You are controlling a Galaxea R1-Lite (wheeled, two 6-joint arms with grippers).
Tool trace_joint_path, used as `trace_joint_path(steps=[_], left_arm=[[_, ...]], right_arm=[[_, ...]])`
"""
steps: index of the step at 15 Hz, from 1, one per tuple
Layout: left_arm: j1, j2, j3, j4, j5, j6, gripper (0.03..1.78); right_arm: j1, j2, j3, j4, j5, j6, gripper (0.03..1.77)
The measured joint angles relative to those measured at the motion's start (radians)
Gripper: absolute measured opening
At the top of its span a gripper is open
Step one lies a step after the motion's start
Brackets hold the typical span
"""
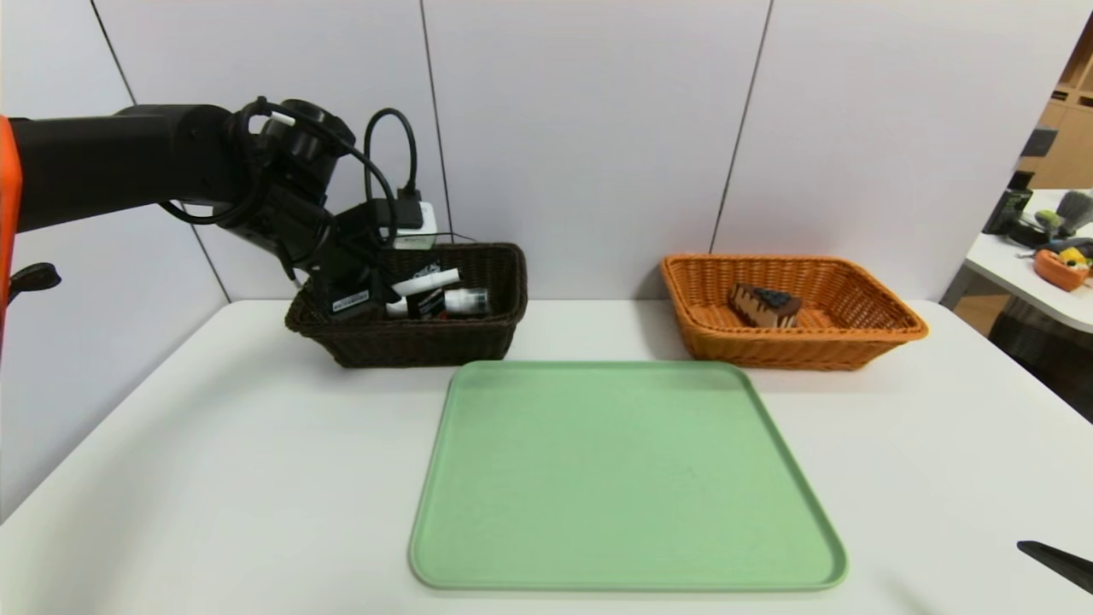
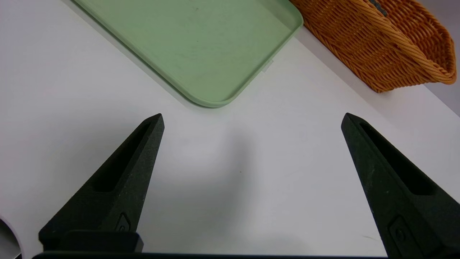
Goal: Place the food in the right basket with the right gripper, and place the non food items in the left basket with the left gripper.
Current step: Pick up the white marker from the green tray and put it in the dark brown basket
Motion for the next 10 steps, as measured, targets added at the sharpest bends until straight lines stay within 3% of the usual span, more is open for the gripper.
trace_joint_path(steps=[9, 10], left_arm=[[0.007, -0.003, 0.005, 0.007, -0.001, 0.000, 0.16], [0.007, -0.005, 0.007, 0.007, -0.001, -0.001, 0.38]], right_arm=[[-0.004, 0.009, 0.000, -0.001, 0.001, -0.010, 1.70], [-0.004, 0.009, 0.000, -0.002, 0.001, -0.010, 1.70]])
